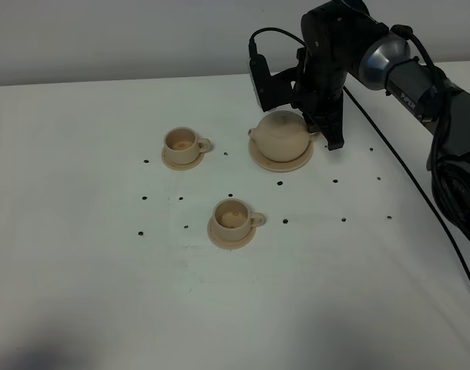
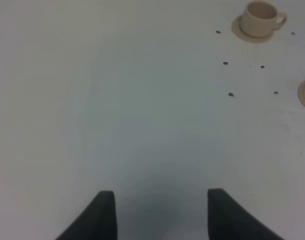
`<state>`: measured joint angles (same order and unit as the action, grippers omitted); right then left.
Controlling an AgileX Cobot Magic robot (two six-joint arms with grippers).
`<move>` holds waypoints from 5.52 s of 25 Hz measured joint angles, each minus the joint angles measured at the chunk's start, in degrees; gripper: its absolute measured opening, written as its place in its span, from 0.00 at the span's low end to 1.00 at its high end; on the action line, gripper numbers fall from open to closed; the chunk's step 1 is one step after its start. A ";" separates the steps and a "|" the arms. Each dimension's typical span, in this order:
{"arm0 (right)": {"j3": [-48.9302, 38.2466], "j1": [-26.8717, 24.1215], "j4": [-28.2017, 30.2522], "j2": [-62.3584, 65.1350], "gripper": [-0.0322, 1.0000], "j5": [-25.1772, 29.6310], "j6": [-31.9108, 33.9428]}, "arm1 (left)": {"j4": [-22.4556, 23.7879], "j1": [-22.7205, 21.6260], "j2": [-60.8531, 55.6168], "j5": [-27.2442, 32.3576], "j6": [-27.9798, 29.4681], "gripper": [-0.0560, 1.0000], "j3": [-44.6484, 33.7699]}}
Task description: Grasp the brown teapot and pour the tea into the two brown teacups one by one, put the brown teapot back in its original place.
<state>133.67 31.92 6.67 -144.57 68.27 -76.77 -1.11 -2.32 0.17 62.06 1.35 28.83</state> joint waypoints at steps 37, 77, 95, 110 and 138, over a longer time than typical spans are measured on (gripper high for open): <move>3.28 0.30 -1.86 -0.63 0.14 2.23 6.35 | 0.00 0.00 0.00 0.00 0.00 0.43 0.00; 4.50 9.85 2.77 2.94 0.13 2.25 29.06 | 0.00 0.00 0.00 0.00 0.00 0.43 0.00; 4.50 12.87 18.57 -0.78 0.13 -7.07 29.94 | 0.00 0.00 0.00 0.00 0.00 0.43 0.00; 4.50 15.50 26.24 -2.93 0.13 -6.05 28.67 | 0.07 0.00 0.00 0.00 0.00 0.43 0.00; 4.50 20.02 41.60 -3.94 0.13 -6.87 28.28 | 0.07 0.00 0.00 0.00 0.00 0.43 0.00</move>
<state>138.18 51.93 48.28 -148.51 61.40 -48.48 -1.04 -2.32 0.17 62.06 1.35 28.83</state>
